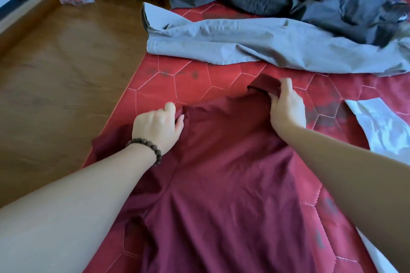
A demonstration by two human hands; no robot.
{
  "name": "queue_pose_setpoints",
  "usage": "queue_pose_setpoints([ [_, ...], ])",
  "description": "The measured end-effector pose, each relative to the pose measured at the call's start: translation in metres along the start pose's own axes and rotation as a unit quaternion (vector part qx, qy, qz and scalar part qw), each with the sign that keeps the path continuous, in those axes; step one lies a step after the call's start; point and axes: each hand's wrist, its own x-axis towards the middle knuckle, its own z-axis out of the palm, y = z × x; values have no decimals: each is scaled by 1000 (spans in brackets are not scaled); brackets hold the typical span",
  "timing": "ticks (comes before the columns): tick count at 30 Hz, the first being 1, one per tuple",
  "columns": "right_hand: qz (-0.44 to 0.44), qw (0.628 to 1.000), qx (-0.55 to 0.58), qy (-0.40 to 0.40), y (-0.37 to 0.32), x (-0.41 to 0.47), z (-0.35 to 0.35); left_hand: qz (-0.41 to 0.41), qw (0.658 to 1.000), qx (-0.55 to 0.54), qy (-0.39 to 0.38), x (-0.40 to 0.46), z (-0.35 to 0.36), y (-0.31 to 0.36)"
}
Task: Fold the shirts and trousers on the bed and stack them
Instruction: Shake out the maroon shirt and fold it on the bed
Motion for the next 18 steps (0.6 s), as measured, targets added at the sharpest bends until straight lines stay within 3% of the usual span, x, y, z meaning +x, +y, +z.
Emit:
queue_pose_setpoints([
  [3,23,995,-95,21,-10,9,5,-79,997,18,10,21,1,6],
  [4,-5,991,-127,48,-15,2,8,-85,996,15,26,23,0,11],
  [7,-181,970,-152,50,-25,-37,23,25,996,-61,58,11,-5,50],
  [9,-238,952,-184,-61,-24,-57,37,73,993,-94,-23,-5,1,73],
  [12,-201,938,-234,-158,-5,-49,47,23,989,-75,-126,-16,20,67],
  [18,-32,960,-255,-109,32,-32,22,-48,987,-52,-146,-13,24,46],
])
